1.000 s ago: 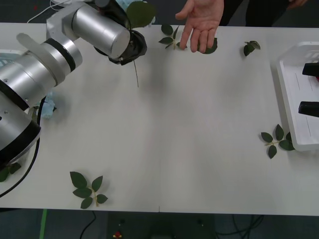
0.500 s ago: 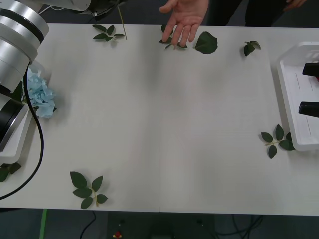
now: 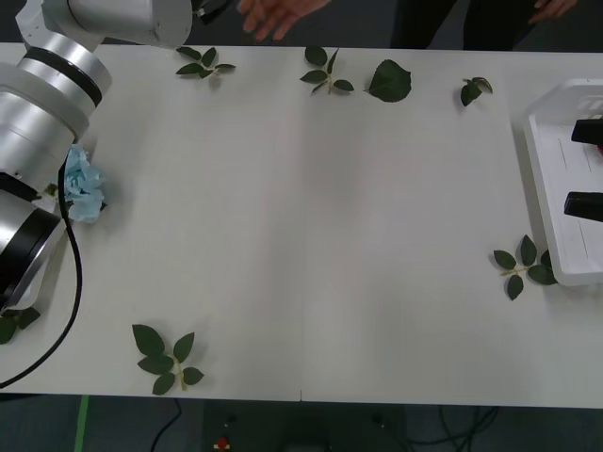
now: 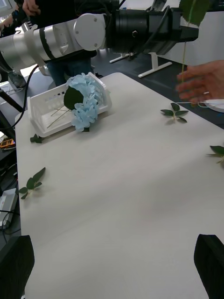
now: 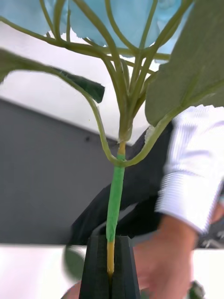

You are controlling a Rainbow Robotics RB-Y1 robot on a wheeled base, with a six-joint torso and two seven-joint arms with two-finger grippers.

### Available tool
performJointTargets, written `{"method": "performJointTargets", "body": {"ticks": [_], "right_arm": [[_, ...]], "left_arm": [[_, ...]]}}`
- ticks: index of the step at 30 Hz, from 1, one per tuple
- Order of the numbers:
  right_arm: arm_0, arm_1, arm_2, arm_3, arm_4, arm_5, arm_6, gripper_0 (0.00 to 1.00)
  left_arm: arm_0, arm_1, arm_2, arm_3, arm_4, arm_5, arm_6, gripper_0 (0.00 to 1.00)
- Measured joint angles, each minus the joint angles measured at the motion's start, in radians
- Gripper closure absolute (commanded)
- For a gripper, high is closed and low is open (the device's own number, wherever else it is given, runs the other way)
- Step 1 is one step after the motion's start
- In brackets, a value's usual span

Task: Place the red flowers into the right box and the blue flowers into the left box. If a person shows an open palm, hand one flower to the person first, then continue sorting.

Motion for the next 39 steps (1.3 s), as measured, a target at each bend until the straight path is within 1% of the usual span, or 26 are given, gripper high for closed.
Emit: {"method": "performJointTargets", "body": {"ticks": [3, 7, 13, 19, 32, 33, 34, 35, 36, 37, 39], "right_arm": [[0.000, 0.000, 0.000, 0.000, 0.000, 0.000, 0.000, 0.00], [0.000, 0.000, 0.000, 0.000, 0.000, 0.000, 0.000, 0.00], [0.000, 0.000, 0.000, 0.000, 0.000, 0.000, 0.000, 0.00], [0.000, 0.000, 0.000, 0.000, 0.000, 0.000, 0.000, 0.00], [0.000, 0.000, 0.000, 0.000, 0.000, 0.000, 0.000, 0.00], [0.000, 0.000, 0.000, 0.000, 0.000, 0.000, 0.000, 0.00], [0.000, 0.000, 0.000, 0.000, 0.000, 0.000, 0.000, 0.00], [0.000, 0.000, 0.000, 0.000, 0.000, 0.000, 0.000, 0.00], [0.000, 0.000, 0.000, 0.000, 0.000, 0.000, 0.000, 0.00], [0.000, 0.000, 0.000, 0.000, 0.000, 0.000, 0.000, 0.00], [0.000, 0.000, 0.000, 0.000, 0.000, 0.000, 0.000, 0.00]], "left_arm": [[0.000, -0.019, -0.019, -0.011, -0.002, -0.041, -0.005, 1.00], [0.000, -0.024, -0.056, -0.047, -0.003, -0.064, -0.011, 1.00], [0.020, -0.025, -0.062, -0.096, -0.006, -0.110, -0.011, 1.00], [0.042, -0.025, -0.062, -0.110, -0.011, -0.116, -0.011, 1.00], [0.044, -0.025, -0.062, -0.110, -0.011, -0.116, -0.012, 1.00], [0.044, -0.025, -0.062, -0.110, -0.011, -0.116, -0.012, 0.83], [0.044, -0.025, -0.062, -0.110, -0.011, -0.116, -0.012, 0.48], [0.044, -0.025, -0.062, -0.110, -0.011, -0.116, -0.012, 0.41], [0.044, -0.025, -0.062, -0.110, -0.011, -0.116, -0.012, 0.26], [0.044, -0.025, -0.062, -0.110, -0.011, -0.116, -0.013, 0.16], [0.044, -0.025, -0.062, -0.110, -0.011, -0.116, -0.013, 0.12]]}}
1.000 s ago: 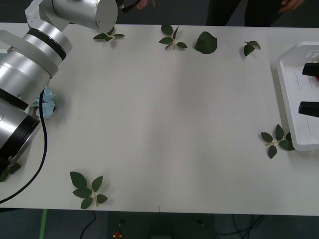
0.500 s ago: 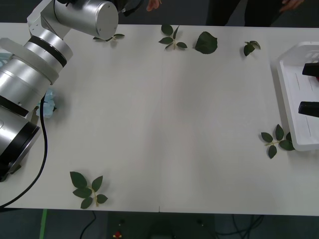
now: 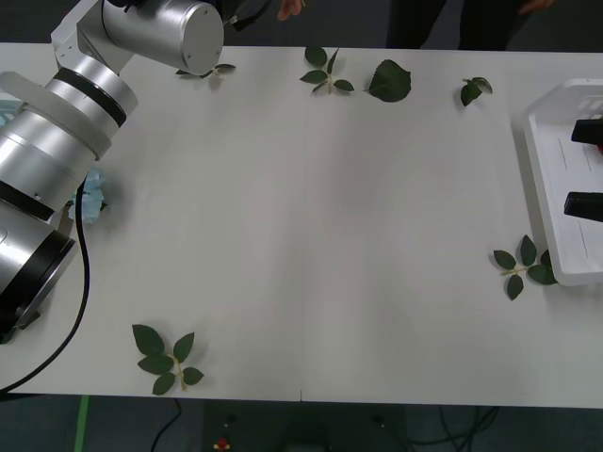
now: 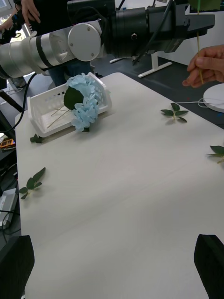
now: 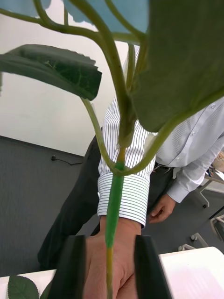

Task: Place the red flowers into the right box and the blue flowers into the left box. If a person shows an open palm, hand one flower to the person first, then continue sorting.

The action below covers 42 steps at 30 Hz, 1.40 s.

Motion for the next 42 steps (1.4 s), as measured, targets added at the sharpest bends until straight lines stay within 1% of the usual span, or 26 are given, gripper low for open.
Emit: {"method": "performJointTargets", "body": {"ticks": [8, 24, 33, 35, 36, 38, 39, 40, 41, 42], "right_arm": [[0.000, 0.000, 0.000, 0.000, 0.000, 0.000, 0.000, 0.00], [0.000, 0.000, 0.000, 0.000, 0.000, 0.000, 0.000, 0.00], [0.000, 0.000, 0.000, 0.000, 0.000, 0.000, 0.000, 0.00], [0.000, 0.000, 0.000, 0.000, 0.000, 0.000, 0.000, 0.00], [0.000, 0.000, 0.000, 0.000, 0.000, 0.000, 0.000, 0.00], [0.001, 0.000, 0.000, 0.000, 0.000, 0.000, 0.000, 0.00], [0.001, 0.000, 0.000, 0.000, 0.000, 0.000, 0.000, 0.00], [0.001, 0.000, 0.000, 0.000, 0.000, 0.000, 0.000, 0.00], [0.001, 0.000, 0.000, 0.000, 0.000, 0.000, 0.000, 0.00], [0.001, 0.000, 0.000, 0.000, 0.000, 0.000, 0.000, 0.00]], "left_arm": [[0.000, 0.000, 0.000, 0.000, 0.000, 0.000, -0.003, 0.09], [0.000, 0.000, 0.000, 0.000, 0.000, 0.000, -0.003, 0.09], [0.020, 0.002, -0.002, -0.009, 0.003, 0.011, -0.004, 0.09], [0.020, 0.013, 0.002, -0.047, 0.004, 0.102, -0.004, 0.09], [0.020, 0.023, 0.012, -0.087, 0.004, 0.202, -0.004, 0.09], [0.020, 0.042, 0.064, -0.192, 0.005, 0.459, -0.004, 0.09], [0.021, 0.047, 0.106, -0.244, 0.005, 0.575, -0.007, 0.09], [0.021, 0.048, 0.165, -0.309, 0.006, 0.727, -0.018, 0.09], [0.021, 0.048, 0.231, -0.364, 0.010, 0.837, -0.040, 0.09], [0.022, 0.048, 0.292, -0.409, 0.021, 0.917, -0.073, 0.09]]}}
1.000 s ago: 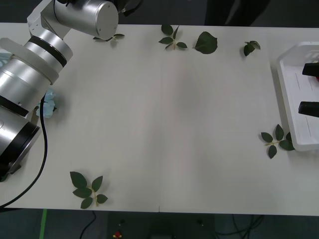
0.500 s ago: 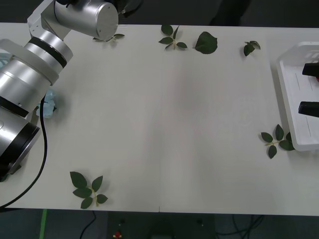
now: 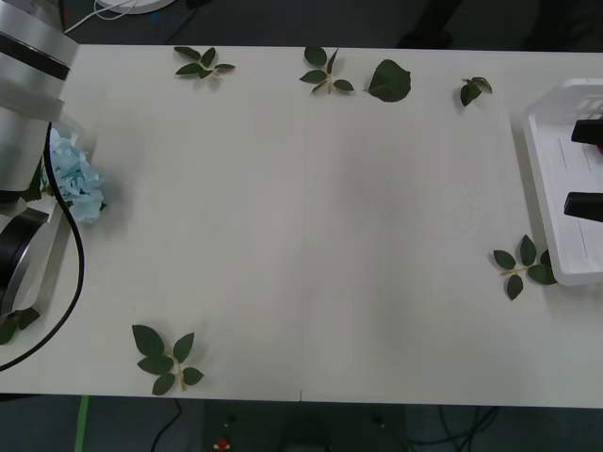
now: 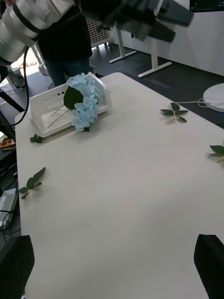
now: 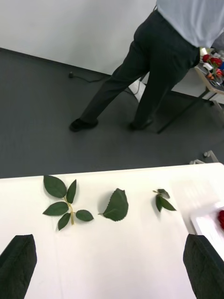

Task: Place the red flowers into the right box and the blue flowers into the left box. If a person shows an open palm, hand one flower to the person first, then continue sorting.

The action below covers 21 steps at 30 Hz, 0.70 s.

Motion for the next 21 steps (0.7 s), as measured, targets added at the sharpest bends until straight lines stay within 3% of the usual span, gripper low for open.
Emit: {"method": "performJointTargets", "body": {"ticks": [4, 7, 13, 21], "right_arm": [[0.000, 0.000, 0.000, 0.000, 0.000, 0.000, 0.000, 0.00], [0.001, 0.000, 0.000, 0.000, 0.000, 0.000, 0.000, 0.00], [0.001, 0.000, 0.000, 0.000, -0.001, 0.000, 0.000, 0.00], [0.001, 0.000, 0.000, 0.000, -0.001, 0.000, 0.000, 0.00]], "left_arm": [[0.007, 0.000, 0.222, -0.155, 0.102, 0.279, -0.215, 0.09], [0.048, 0.000, 0.322, -0.263, 0.173, 0.411, -0.342, 0.09], [0.257, 0.000, 0.467, -0.414, 0.461, 0.550, -0.462, 0.09], [0.497, 0.000, 0.561, -0.415, 0.620, 0.630, -1.144, 0.09]]}}
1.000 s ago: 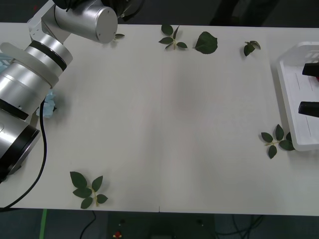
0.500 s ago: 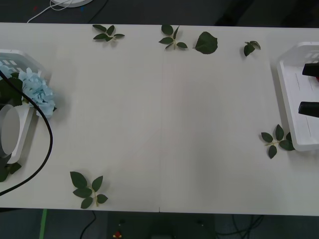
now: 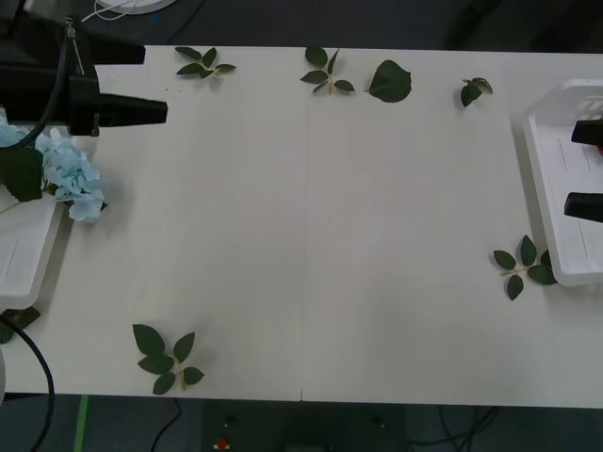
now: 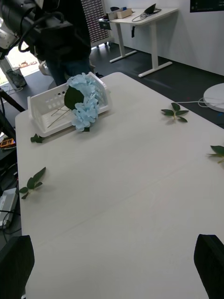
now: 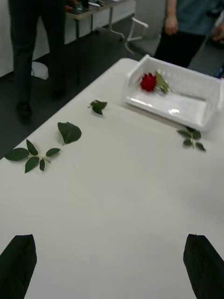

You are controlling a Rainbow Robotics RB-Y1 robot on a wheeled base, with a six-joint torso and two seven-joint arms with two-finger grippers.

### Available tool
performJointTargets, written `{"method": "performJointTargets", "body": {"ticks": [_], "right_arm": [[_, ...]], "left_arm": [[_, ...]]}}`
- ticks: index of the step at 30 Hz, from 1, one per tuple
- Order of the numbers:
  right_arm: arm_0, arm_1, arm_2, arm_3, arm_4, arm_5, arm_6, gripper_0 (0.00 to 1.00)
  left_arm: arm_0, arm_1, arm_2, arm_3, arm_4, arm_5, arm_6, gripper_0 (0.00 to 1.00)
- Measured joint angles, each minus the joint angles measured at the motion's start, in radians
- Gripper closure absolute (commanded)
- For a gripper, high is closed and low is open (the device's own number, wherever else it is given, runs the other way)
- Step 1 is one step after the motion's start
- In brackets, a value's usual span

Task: Place the red flowers into the right box and the blue flowers into the left box. If a person shows an open palm, hand one flower to the person first, then continue sorting.

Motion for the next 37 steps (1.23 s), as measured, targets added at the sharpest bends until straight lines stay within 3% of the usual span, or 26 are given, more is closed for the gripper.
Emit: {"method": "performJointTargets", "body": {"ticks": [13, 22, 37], "right_arm": [[0.000, 0.000, 0.000, 0.000, 0.000, 0.000, 0.000, 0.00], [0.000, 0.000, 0.000, 0.000, 0.000, 0.000, 0.000, 0.00], [0.000, 0.000, 0.000, 0.000, 0.000, 0.000, 0.000, 0.00]], "left_arm": [[0.055, 0.000, -0.009, 0.000, -0.017, 0.079, -0.017, 0.09], [0.055, 0.000, -0.009, 0.000, -0.020, 0.128, -0.255, 0.09], [0.055, 0.000, -0.009, 0.000, -0.020, 0.169, -0.256, 0.09]]}}
